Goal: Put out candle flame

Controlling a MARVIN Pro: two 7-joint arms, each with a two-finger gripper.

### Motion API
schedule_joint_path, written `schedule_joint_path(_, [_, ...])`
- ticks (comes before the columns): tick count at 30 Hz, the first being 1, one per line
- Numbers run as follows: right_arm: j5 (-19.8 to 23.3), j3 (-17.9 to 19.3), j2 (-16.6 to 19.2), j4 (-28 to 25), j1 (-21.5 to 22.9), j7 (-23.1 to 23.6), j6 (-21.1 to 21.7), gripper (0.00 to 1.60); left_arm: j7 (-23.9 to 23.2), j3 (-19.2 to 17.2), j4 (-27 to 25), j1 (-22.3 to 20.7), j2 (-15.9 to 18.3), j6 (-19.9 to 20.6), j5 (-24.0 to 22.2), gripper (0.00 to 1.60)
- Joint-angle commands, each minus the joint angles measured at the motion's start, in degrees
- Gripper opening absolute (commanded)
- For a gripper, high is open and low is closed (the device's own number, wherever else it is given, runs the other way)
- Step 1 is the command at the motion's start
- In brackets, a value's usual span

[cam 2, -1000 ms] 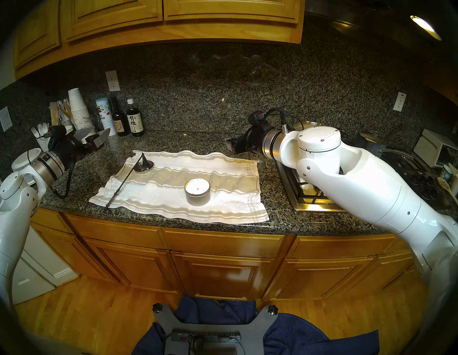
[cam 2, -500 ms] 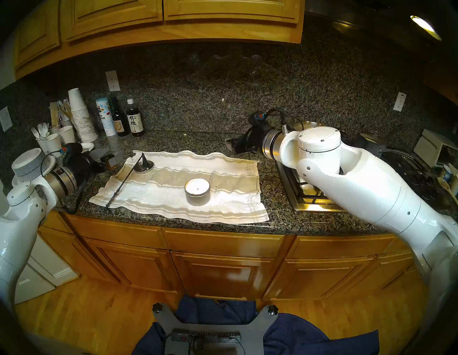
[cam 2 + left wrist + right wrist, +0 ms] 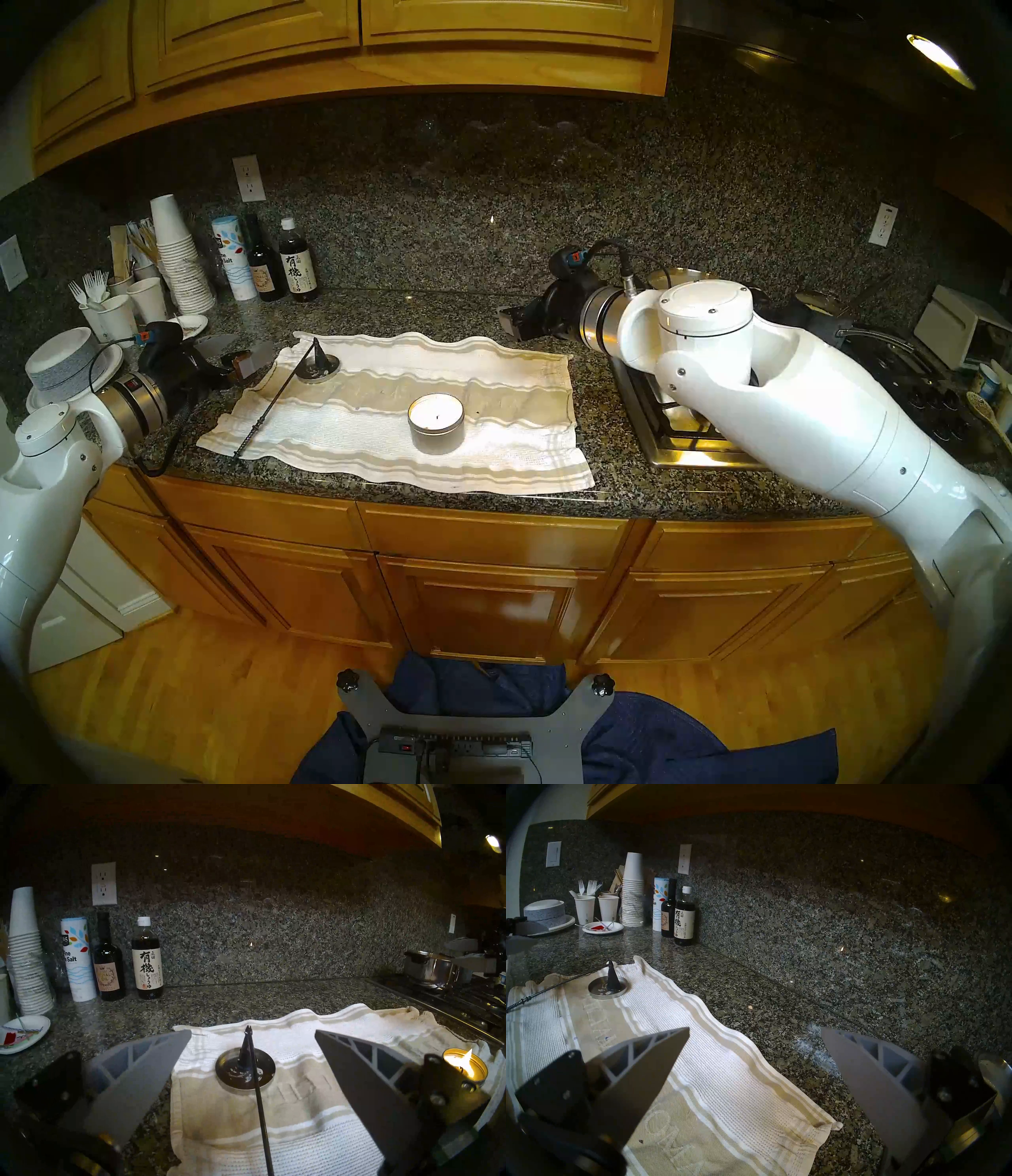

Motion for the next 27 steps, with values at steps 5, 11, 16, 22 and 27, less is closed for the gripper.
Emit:
schedule_joint_path(5, [0.16, 1.62, -0.07, -0.24, 1.67, -0.07, -0.48, 1.60, -1.49, -0.73, -0.69, -0.90, 0.76, -0.29, -0.46, 1.60])
schedule_joint_path(11, [0.17, 1.60, -0.06, -0.24, 1.68, -0.07, -0.48, 1.60, 0.04, 2.16, -0.35, -1.98, 1.02, 0.18, 0.79, 1.60])
schedule_joint_path(16, [0.16, 1.59, -0.06, -0.24, 1.68, -0.08, -0.49, 1.60, 0.51, 4.02, 1.29, -3.71, 2.21, 0.95, 1.49, 1.60])
schedule_joint_path(22, [0.15, 1.56, -0.05, -0.24, 1.69, -0.10, -0.49, 1.60, 0.39, 5.98, 2.37, -5.07, 4.14, 2.07, 2.98, 1.60])
schedule_joint_path(27, [0.15, 1.55, -0.05, -0.24, 1.69, -0.10, -0.49, 1.60, -0.67, 6.99, 3.13, -5.75, 5.07, 3.02, 3.31, 1.60])
